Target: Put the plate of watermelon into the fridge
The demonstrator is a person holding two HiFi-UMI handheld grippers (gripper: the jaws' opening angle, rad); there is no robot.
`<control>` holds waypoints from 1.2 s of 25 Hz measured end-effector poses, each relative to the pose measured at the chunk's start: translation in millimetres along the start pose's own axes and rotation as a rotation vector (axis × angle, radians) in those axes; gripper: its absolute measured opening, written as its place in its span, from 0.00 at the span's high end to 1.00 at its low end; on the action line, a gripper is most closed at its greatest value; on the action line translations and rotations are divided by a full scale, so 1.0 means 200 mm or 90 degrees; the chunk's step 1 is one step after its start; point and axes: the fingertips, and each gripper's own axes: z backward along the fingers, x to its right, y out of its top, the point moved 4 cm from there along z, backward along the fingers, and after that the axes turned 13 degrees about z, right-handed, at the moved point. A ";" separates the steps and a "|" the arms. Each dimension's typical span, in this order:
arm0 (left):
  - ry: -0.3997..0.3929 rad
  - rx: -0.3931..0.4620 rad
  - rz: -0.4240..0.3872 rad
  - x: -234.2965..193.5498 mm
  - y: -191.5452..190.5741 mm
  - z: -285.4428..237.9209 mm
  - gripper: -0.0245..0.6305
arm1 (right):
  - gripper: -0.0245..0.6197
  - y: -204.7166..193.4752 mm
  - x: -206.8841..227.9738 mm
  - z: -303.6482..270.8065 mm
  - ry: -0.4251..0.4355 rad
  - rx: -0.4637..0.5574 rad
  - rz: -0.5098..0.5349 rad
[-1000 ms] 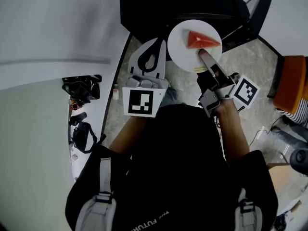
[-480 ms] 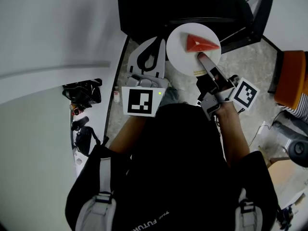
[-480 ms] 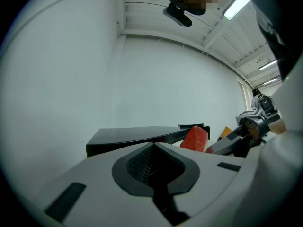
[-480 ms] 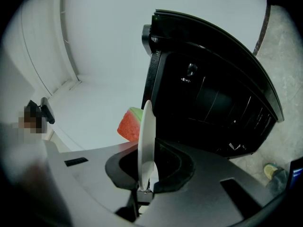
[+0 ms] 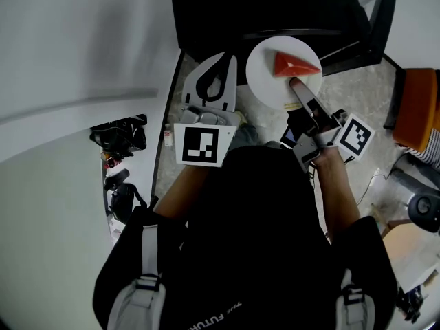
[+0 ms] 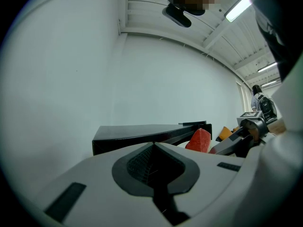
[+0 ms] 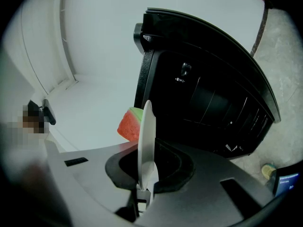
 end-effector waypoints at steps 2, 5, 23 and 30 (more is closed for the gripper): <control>-0.005 0.001 0.002 -0.01 0.00 0.00 0.94 | 0.92 0.00 0.00 0.00 -0.001 0.005 0.002; -0.011 0.000 0.004 -0.02 -0.01 0.02 0.94 | 0.92 0.01 0.00 0.00 -0.001 0.009 0.008; -0.039 0.000 0.017 0.02 -0.05 0.05 0.94 | 0.92 0.01 0.01 0.01 -0.006 0.030 0.016; -0.043 -0.008 0.020 0.03 -0.13 0.05 0.94 | 0.92 -0.02 0.11 0.01 -0.011 0.029 0.018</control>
